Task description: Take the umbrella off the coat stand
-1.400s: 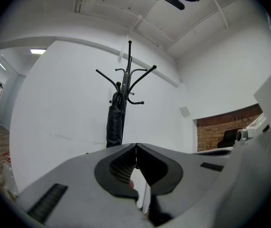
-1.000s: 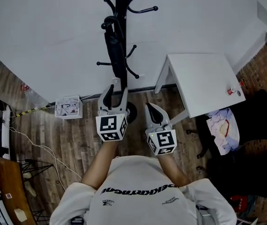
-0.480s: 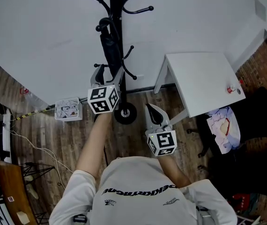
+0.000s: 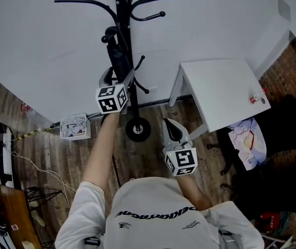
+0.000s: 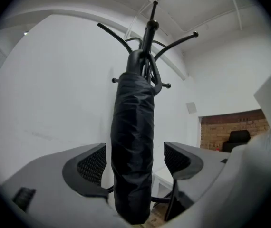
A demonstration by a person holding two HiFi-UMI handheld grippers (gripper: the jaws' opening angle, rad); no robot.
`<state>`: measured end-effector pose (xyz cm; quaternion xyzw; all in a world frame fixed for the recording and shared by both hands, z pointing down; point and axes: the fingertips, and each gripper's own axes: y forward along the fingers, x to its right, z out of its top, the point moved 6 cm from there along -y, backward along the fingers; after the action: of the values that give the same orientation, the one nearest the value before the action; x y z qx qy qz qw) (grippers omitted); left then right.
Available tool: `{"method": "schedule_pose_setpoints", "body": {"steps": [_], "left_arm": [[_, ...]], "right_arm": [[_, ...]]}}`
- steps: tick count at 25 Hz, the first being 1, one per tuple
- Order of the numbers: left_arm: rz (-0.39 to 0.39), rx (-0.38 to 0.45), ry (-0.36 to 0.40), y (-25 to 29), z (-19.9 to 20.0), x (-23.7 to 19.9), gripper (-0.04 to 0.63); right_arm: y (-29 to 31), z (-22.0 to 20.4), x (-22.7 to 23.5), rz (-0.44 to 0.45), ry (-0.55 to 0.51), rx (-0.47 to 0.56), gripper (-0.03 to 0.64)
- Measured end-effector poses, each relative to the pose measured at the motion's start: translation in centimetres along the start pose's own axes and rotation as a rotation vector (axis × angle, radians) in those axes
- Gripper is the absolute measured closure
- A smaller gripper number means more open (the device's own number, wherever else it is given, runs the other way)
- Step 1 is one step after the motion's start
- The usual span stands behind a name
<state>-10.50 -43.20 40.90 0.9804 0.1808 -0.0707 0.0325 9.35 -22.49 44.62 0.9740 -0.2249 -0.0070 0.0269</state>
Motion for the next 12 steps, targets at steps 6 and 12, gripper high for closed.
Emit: {"method": "schedule_pose_setpoints", "body": {"steps": [6,12], "left_arm": [[-0.005,-0.040,-0.024,2.6,-1.6,-0.6,0.225],[-0.031,-0.047,-0.053,3.4,-1.7,-1.2,0.317]], "right_arm": [[0.0,-0.1,0.9,-0.030,0.001,-0.010,0.618],[-0.6,-0.2,1.2,-0.045,-0.001,-0.018,0.618]]}}
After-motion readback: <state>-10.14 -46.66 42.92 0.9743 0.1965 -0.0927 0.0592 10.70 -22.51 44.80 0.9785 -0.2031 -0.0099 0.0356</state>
